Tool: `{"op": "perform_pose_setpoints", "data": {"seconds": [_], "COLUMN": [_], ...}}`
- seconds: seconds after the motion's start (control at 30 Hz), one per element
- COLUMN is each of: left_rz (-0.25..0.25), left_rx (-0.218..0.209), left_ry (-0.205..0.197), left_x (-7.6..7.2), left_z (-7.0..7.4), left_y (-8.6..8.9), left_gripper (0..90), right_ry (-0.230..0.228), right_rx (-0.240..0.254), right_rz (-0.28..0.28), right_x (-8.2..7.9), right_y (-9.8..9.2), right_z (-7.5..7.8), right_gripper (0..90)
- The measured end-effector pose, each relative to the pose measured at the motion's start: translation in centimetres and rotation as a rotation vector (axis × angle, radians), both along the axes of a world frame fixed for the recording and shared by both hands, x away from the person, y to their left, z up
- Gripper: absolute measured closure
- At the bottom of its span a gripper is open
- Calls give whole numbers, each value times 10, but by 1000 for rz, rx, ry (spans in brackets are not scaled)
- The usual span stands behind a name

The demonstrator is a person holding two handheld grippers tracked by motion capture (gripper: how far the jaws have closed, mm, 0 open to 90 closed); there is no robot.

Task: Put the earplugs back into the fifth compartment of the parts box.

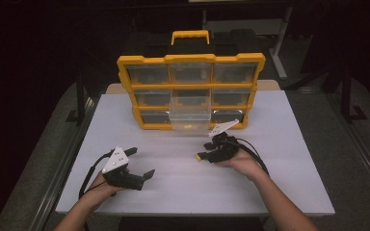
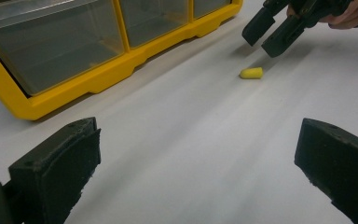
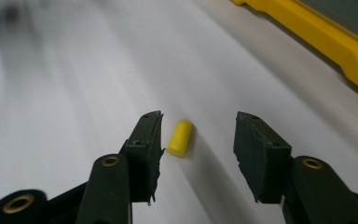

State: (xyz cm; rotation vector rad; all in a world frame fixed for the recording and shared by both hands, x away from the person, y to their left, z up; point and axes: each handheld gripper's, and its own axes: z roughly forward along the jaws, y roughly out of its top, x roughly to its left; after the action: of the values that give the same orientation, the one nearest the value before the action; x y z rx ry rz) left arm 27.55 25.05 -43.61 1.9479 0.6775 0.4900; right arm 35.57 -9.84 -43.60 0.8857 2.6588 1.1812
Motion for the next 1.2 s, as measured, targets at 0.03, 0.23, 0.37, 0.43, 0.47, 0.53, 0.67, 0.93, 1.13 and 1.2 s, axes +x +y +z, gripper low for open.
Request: {"op": "perform_pose_setpoints", "data": {"seconds": [0.03, 0.23, 0.37, 0.43, 0.47, 0.53, 0.67, 0.93, 1.13, 1.2], "left_rz": [-1, -1, -1, -1, -1, -1, -1, -1, -1, -1], "left_rx": [1, 1, 1, 1, 1, 3, 3, 3, 4, 3], "left_ry": [-1, -1, -1, -1, -1, 0, 0, 0, -1, -1], "left_x": [0, 0, 0, 0, 0, 0, 0, 0, 0, 0], "left_z": [0, 0, 0, 0, 0, 0, 0, 0, 0, 0], "left_y": [0, 0, 0, 0, 0, 0, 0, 0, 0, 0], "left_gripper": [0, 0, 0, 0, 0, 0, 0, 0, 0, 0], "right_ry": [3, 2, 5, 3, 3, 3, 12, 18, 23, 24], "right_rx": [-1, -8, -16, -17, -17, -17, -27, -59, -63, -63], "right_rz": [3, 6, 9, 11, 11, 11, 18, 35, 48, 47], "right_x": [0, -2, -1, -1, -1, -1, -1, -1, -1, -1], "right_y": [1, 3, 5, 6, 6, 6, 12, 18, 17, 17], "right_z": [-1, -3, -6, -6, -6, -6, -10, -16, -16, -15], "right_gripper": [517, 559, 575, 575, 577, 577, 596, 674, 778, 784]}}
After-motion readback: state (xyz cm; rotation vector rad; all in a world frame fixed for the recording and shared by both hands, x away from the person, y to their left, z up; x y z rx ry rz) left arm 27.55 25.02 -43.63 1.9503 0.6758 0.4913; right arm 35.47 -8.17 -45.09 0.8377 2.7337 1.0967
